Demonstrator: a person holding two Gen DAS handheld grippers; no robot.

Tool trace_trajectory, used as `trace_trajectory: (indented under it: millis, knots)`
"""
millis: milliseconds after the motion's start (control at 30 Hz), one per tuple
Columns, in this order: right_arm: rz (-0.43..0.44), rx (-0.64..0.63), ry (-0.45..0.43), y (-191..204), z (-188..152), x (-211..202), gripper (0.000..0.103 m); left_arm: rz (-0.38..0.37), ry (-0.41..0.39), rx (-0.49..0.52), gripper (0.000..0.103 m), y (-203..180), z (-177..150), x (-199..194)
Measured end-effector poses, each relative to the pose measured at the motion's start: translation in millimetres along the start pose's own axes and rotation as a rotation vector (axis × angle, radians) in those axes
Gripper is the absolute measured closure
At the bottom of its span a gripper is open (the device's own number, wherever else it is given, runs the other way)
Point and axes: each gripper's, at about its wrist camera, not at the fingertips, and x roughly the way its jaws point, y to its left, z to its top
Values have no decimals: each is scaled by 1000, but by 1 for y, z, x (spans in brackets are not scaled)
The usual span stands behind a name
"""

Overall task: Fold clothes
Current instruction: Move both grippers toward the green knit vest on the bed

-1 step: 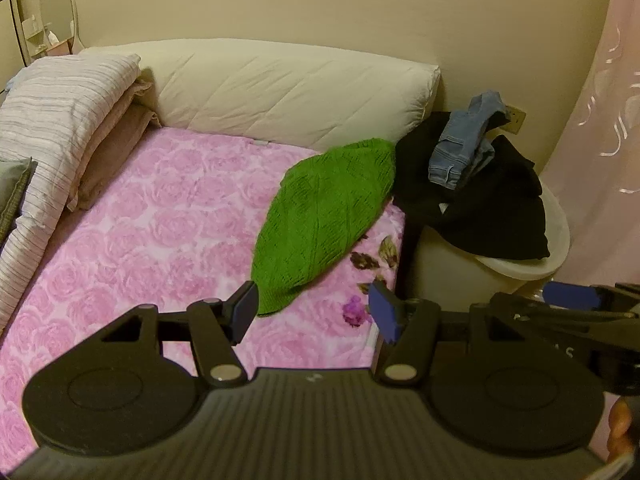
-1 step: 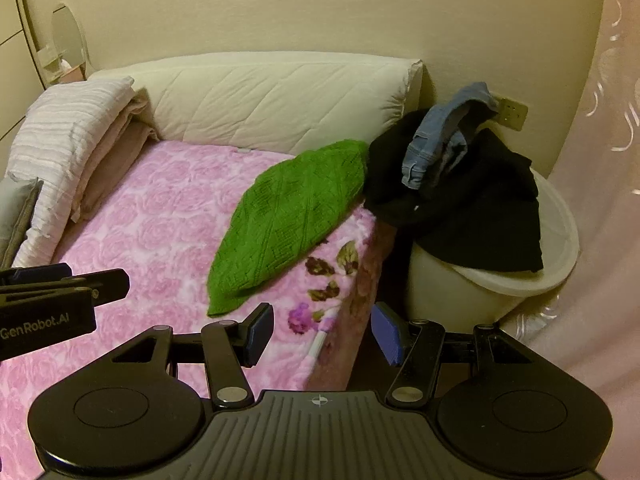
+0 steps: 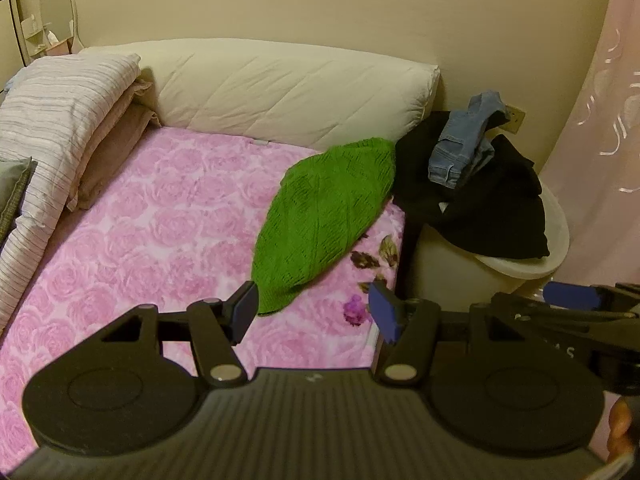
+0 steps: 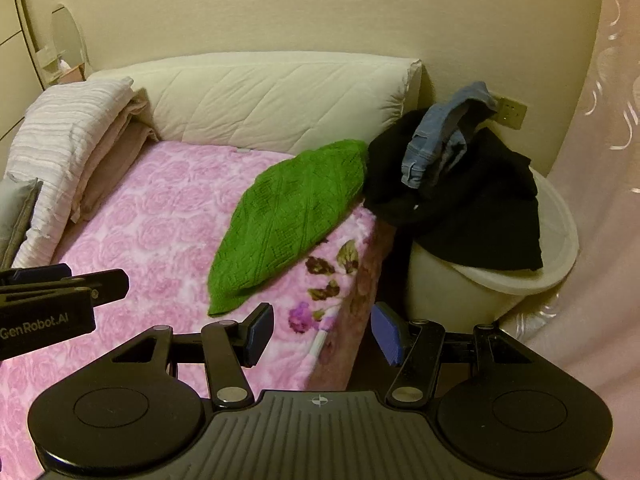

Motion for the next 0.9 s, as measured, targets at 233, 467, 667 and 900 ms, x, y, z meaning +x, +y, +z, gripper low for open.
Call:
trace_trajectory:
  millis: [233, 467, 667, 900]
  knots:
    - [-23, -13, -17, 16, -8, -6, 45, -32, 7, 5, 46, 16, -5, -1]
    - [-17, 0, -13, 9, -8, -1, 45, -51, 15, 31, 46, 38, -17, -7]
    - [-17, -15, 4, 11, -6, 3, 45, -65, 28, 27, 44, 58, -24, -4]
    - [-34, -54, 31, 20, -6, 9, 45, -77, 46, -7, 44, 80, -33, 3]
